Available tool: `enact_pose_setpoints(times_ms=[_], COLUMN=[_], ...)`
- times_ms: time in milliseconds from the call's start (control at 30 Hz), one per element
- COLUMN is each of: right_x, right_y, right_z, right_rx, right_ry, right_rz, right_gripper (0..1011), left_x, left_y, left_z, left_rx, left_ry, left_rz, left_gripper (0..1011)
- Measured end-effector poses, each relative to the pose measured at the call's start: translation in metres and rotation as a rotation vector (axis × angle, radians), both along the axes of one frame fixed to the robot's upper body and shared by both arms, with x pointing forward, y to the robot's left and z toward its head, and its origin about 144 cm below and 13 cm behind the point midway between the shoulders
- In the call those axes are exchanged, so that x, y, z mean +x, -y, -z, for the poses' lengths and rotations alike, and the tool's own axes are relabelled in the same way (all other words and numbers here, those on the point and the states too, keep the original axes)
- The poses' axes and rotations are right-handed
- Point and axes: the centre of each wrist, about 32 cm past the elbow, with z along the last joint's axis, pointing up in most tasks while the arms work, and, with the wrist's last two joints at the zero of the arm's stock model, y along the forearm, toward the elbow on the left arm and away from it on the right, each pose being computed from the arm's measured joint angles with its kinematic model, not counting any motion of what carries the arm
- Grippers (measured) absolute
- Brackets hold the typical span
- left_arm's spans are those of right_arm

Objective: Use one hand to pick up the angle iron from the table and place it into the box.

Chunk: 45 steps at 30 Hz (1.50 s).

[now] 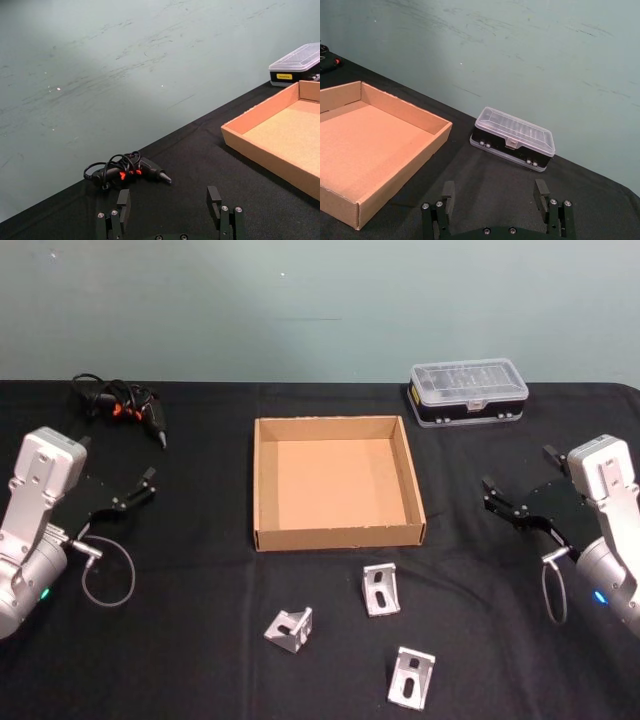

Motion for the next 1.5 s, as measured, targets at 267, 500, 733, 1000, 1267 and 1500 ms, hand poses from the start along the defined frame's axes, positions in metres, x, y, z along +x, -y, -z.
enact_pose_setpoints(times_ms=[267, 500, 733, 1000, 1267, 1500], right_x=[0.0, 0.0, 0.0, 0.0, 0.0, 0.0], right_y=[0.0, 0.0, 0.0, 0.0, 0.0, 0.0], right_z=[0.0, 0.0, 0.0, 0.0, 0.0, 0.0], right_rx=[0.0, 0.0, 0.0, 0.0, 0.0, 0.0], right_ry=[0.0, 0.0, 0.0, 0.0, 0.0, 0.0], right_rz=[0.0, 0.0, 0.0, 0.0, 0.0, 0.0], right_gripper=[1002, 1002, 1002, 1002, 1002, 1002], left_x=[0.0, 0.0, 0.0, 0.0, 0.0, 0.0], left_y=[0.0, 0.0, 0.0, 0.0, 0.0, 0.0], left_z=[0.0, 0.0, 0.0, 0.0, 0.0, 0.0], left_rx=[0.0, 0.0, 0.0, 0.0, 0.0, 0.0], left_ry=[0.0, 0.0, 0.0, 0.0, 0.0, 0.0], left_rz=[0.0, 0.0, 0.0, 0.0, 0.0, 0.0], left_gripper=[1000, 1000, 1000, 1000, 1000, 1000])
